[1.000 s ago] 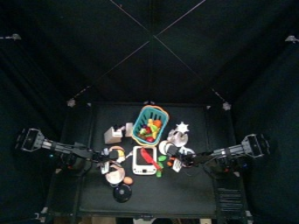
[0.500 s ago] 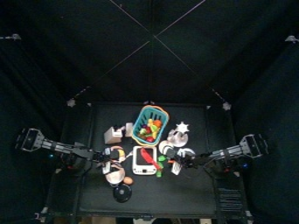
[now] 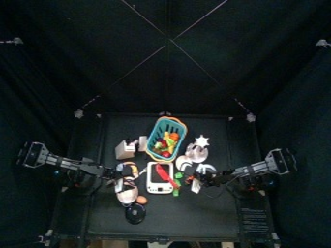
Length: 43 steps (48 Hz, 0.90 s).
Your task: Grab carrot
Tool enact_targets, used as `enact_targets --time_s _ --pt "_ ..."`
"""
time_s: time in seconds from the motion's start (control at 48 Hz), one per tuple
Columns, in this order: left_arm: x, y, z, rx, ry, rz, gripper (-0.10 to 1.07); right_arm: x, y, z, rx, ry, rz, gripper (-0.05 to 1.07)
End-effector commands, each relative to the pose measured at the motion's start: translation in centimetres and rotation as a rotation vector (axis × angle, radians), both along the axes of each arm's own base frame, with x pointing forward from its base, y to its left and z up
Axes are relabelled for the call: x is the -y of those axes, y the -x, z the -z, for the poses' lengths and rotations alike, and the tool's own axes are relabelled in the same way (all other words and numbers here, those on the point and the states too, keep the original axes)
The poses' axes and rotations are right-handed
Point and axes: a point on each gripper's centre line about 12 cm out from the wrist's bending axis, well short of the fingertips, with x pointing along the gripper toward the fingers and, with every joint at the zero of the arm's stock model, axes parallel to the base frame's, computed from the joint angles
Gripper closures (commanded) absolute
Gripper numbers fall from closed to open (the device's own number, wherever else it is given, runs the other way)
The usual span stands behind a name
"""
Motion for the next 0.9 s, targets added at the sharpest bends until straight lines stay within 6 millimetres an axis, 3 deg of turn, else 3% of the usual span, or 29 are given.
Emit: enact_targets --time_s 0.0,0.104,0.354,0.875 --pt "0.1 -0.6 -0.8 0.032 0.003 0.002 0.02 -0.3 -0.4 -0.9 0.033 0.015 -0.027 0.29" --pt "0.1 -0.6 -0.8 0.032 0.002 0.000 0.02 -0.4 -0.1 -0.6 0.025 0.027 -0.040 0.24" --pt "0.0 -1.0 -1.2 0.079 0.000 0.001 0.02 -0.5 0.6 0.4 -0.009 0.024 -0.042 -0.01" --pt "0.0 -1.7 -2.2 0.227 -0.027 0.029 0.02 -0.6 -0.3 4.0 -0.121 0.067 -0.067 0.00"
